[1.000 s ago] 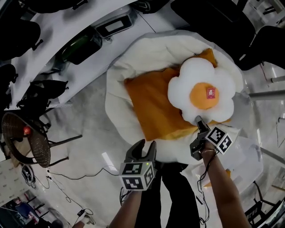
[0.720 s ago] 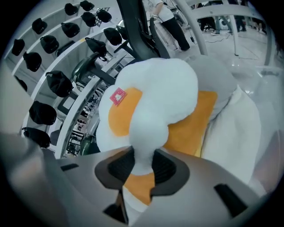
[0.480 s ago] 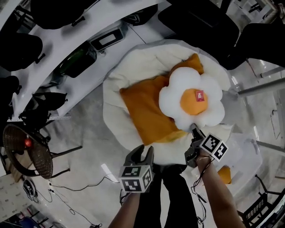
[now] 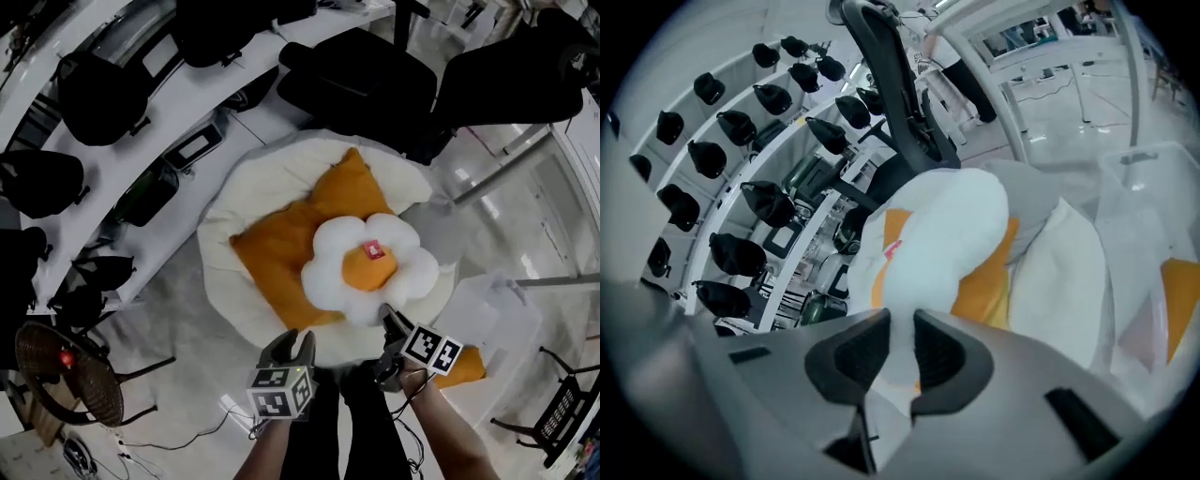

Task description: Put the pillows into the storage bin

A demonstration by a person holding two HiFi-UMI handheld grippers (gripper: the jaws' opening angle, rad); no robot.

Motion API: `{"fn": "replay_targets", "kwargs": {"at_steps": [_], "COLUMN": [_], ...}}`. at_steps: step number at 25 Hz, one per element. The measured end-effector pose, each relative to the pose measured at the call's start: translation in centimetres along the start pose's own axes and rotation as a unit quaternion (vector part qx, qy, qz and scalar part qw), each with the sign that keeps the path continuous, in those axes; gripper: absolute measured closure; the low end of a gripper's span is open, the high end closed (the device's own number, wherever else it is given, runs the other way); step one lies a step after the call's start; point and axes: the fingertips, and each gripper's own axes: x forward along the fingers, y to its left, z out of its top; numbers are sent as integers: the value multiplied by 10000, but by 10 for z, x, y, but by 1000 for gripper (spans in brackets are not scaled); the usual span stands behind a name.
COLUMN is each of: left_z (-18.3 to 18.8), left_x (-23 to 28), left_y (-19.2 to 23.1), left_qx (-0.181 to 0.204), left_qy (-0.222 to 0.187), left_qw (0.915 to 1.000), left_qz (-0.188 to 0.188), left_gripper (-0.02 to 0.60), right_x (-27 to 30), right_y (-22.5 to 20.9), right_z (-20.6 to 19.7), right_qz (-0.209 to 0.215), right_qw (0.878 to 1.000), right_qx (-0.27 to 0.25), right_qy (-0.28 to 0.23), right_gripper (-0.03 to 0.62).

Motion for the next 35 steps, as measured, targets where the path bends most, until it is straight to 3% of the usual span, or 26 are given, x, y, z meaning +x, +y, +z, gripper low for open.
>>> {"fn": "replay_targets", "kwargs": {"at_steps": [10,21,25,35], "left_z": [7,-31,-53,-123], "left_x": [-11,7,11,23], "left_y": [-70,-185,-239,-357], "left_qx": [659,1560,1865,2657], "left_qy": [250,728,885,1384], "left_qw": [9955,9759,9647,9278], "left_qz": [-637,-1338,-1636,-2222], "left_gripper": [463,469,471,471], "right_x": [-84,-200,-252,-381], "right_y": [-1,-74,-112,-224], "right_z": [1,-5,-2,6], "right_qz": [28,-242,-358,-880], "right_qw": [9980,9888,9772,9320], "right_qx": [336,903,1334,2145], "right_qy": [-536,-1164,-1612,-2784], "right_gripper": [544,557,559,560]}}
